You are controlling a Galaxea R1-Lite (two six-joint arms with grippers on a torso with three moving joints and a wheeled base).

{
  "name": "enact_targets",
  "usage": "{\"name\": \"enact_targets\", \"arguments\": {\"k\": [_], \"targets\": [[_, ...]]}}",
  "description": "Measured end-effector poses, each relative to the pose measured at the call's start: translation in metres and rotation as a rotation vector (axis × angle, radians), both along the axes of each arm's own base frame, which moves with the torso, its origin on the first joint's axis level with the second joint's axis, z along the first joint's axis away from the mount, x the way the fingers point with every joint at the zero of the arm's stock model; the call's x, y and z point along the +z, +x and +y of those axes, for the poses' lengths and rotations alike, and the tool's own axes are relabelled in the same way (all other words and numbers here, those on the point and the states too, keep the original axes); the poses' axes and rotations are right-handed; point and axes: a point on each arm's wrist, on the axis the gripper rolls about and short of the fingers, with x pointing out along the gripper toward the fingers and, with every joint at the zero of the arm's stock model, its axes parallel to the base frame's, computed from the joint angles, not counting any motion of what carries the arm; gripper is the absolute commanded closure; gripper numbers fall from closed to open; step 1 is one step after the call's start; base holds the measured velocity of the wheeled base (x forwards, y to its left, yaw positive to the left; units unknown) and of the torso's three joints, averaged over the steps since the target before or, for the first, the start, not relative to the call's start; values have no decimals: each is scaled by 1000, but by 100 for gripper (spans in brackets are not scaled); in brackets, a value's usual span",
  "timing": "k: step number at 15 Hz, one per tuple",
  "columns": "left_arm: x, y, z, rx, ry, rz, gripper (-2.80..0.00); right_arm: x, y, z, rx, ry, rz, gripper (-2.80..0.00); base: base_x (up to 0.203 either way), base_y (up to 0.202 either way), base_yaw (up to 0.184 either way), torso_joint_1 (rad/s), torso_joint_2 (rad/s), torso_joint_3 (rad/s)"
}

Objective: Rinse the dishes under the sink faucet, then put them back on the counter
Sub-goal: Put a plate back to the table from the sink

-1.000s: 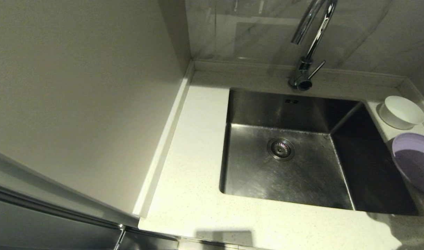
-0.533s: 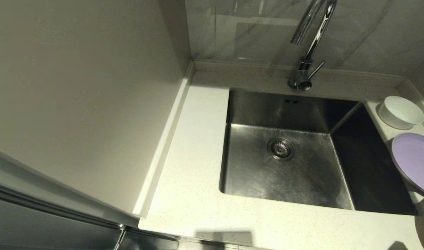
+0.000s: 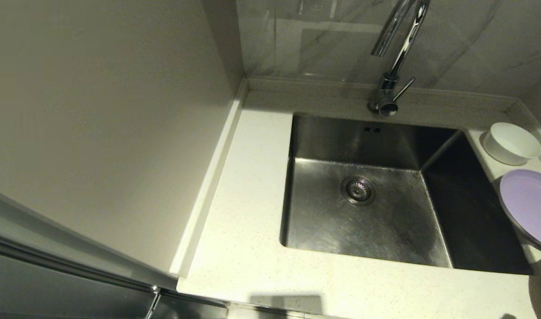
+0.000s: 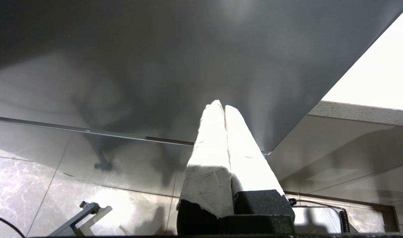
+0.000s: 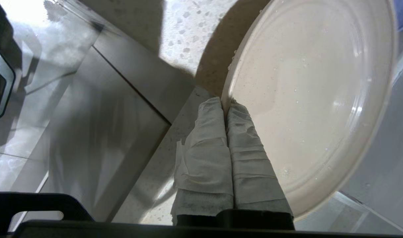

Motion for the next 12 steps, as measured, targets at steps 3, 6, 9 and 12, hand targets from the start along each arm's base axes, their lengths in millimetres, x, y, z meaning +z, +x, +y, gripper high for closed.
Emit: {"name": "enact_targets", "arguments": {"k": [3, 6, 9, 12], "targets": [[0, 0, 0, 0, 0, 0, 0, 0, 6, -4, 2, -20, -9, -280, 0, 0, 0, 0, 0, 0], [0, 0, 0, 0, 0, 0, 0, -3, 7, -6, -1, -10, 2, -280, 0, 0, 0, 0, 0, 0], [0, 0, 0, 0, 0, 0, 0, -1, 8, -7, -9, 4, -5, -280, 0, 0, 0, 0, 0, 0], [0, 0, 0, 0, 0, 0, 0, 8, 10, -8, -49, 25, -116, -280, 0, 0, 0, 0, 0, 0]]}}
